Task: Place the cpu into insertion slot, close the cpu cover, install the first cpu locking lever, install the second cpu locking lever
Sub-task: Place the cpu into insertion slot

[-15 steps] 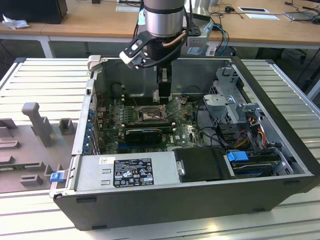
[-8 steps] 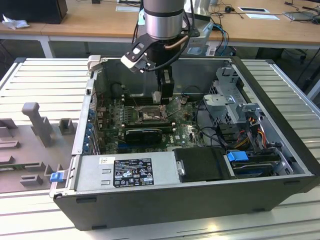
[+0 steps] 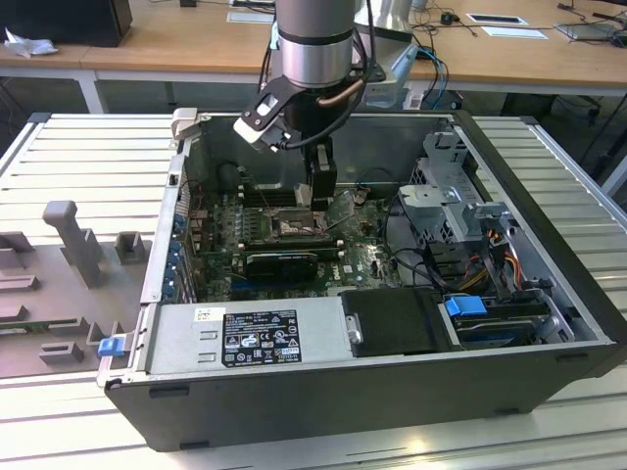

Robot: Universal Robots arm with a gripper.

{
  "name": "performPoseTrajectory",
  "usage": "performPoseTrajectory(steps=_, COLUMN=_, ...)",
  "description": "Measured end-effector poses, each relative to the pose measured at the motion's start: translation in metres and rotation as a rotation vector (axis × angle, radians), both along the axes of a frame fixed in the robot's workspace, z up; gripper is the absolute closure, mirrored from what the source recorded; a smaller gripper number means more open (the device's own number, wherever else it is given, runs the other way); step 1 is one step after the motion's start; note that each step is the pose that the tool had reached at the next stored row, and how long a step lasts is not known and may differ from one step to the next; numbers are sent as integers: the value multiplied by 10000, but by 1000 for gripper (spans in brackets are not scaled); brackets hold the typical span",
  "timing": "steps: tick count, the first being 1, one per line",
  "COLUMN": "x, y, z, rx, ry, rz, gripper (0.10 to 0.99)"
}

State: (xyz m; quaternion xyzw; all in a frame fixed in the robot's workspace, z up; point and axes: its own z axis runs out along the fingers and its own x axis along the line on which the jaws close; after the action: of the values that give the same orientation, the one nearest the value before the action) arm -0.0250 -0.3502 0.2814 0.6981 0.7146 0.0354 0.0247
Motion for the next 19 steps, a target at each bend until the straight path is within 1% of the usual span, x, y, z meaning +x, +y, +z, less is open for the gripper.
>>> performPoseTrajectory(steps=1, x=-3, y=0, z=-28, rx=1, ry=0, rz=8, gripper=545)
performPoseTrajectory(steps=6, x=-52, y=0, z=-90, rx=2, ry=-3, rz=10, gripper=545)
performPoseTrajectory(steps=10, x=-79, y=0, z=-173, rx=3, ry=-12, rz=19, gripper=545)
performPoseTrajectory(steps=11, x=-79, y=1, z=-208, rx=4, ry=-11, rz=8, gripper=545)
performPoseTrajectory(steps=13, x=-81, y=12, z=-241, rx=3, ry=-11, rz=-129, gripper=545)
performPoseTrajectory(steps=17, x=-85, y=94, z=-321, rx=3, ry=-12, rz=-208, gripper=545)
performPoseTrajectory(steps=19, x=-103, y=138, z=-373, rx=3, ry=-15, rz=-208, gripper=545)
